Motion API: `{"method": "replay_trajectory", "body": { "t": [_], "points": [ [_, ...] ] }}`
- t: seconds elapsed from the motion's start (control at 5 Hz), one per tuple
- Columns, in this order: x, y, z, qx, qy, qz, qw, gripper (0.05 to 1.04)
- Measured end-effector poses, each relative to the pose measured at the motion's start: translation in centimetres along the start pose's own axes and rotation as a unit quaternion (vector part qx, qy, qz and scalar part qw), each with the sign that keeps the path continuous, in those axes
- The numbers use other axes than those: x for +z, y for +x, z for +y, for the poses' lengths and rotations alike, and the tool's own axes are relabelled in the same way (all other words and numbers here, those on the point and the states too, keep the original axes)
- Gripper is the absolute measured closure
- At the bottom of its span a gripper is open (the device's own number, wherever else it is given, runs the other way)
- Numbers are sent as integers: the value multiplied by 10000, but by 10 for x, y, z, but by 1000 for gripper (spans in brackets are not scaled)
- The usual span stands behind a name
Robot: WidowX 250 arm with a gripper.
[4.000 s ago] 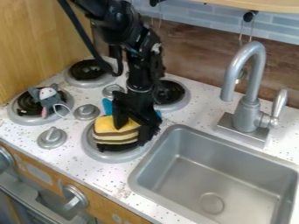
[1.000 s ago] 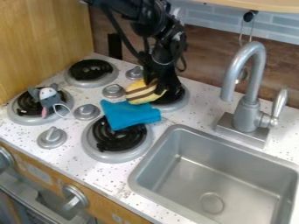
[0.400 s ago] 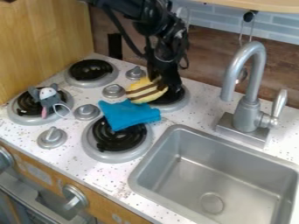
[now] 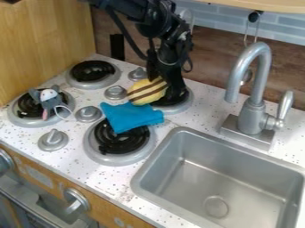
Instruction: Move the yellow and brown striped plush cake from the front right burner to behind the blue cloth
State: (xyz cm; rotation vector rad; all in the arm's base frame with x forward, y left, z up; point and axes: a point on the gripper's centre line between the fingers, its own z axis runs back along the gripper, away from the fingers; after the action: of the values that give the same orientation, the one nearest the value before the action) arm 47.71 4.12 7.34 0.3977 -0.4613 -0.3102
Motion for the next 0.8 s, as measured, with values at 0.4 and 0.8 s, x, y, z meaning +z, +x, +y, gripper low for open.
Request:
{"method": "replay_trajectory", "body": {
  "t": [0.4, 0.8],
  "points": [
    [17, -22, 1, 163, -282, 372, 9988, 76],
    [54, -39, 12, 398, -267, 413, 9980, 76]
  ]
}}
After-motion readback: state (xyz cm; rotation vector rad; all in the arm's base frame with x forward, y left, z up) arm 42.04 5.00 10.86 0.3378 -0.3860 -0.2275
